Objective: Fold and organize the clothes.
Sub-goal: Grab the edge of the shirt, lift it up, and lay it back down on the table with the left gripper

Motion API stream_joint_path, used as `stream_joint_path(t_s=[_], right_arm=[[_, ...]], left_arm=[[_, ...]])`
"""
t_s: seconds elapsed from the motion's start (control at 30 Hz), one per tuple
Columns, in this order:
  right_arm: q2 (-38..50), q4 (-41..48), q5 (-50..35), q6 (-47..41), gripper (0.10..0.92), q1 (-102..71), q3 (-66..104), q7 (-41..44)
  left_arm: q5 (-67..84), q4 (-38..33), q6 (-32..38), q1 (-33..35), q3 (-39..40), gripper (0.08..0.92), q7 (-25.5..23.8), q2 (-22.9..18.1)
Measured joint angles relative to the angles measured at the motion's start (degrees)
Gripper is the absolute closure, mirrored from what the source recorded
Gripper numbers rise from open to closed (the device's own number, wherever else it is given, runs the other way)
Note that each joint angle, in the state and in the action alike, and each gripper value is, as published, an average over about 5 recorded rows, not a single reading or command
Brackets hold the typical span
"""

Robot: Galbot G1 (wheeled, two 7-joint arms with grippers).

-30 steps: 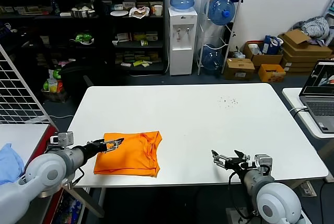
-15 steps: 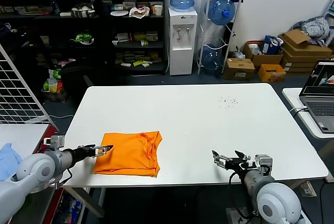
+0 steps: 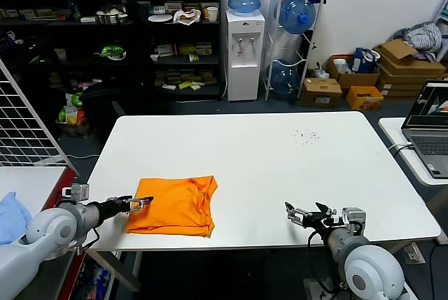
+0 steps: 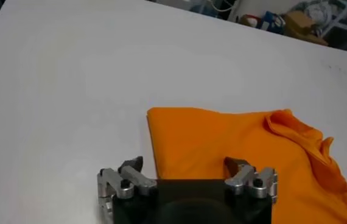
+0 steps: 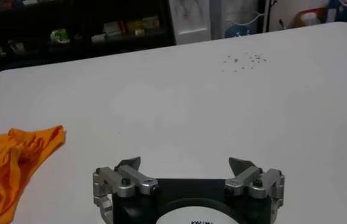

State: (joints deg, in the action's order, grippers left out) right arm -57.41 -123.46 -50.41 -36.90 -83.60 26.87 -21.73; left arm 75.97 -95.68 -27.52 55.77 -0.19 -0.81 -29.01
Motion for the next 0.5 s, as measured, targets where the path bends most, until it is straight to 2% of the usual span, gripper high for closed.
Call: stream_joint_path(t_s=[0.5], right_arm=[[-0.1,0.2,0.0,0.1,0.104,0.1,-0.1,-0.1]], left_arm=[[-0.4,0.2,-0.4,0.3,0.4,0.606,0.0,-0.4]])
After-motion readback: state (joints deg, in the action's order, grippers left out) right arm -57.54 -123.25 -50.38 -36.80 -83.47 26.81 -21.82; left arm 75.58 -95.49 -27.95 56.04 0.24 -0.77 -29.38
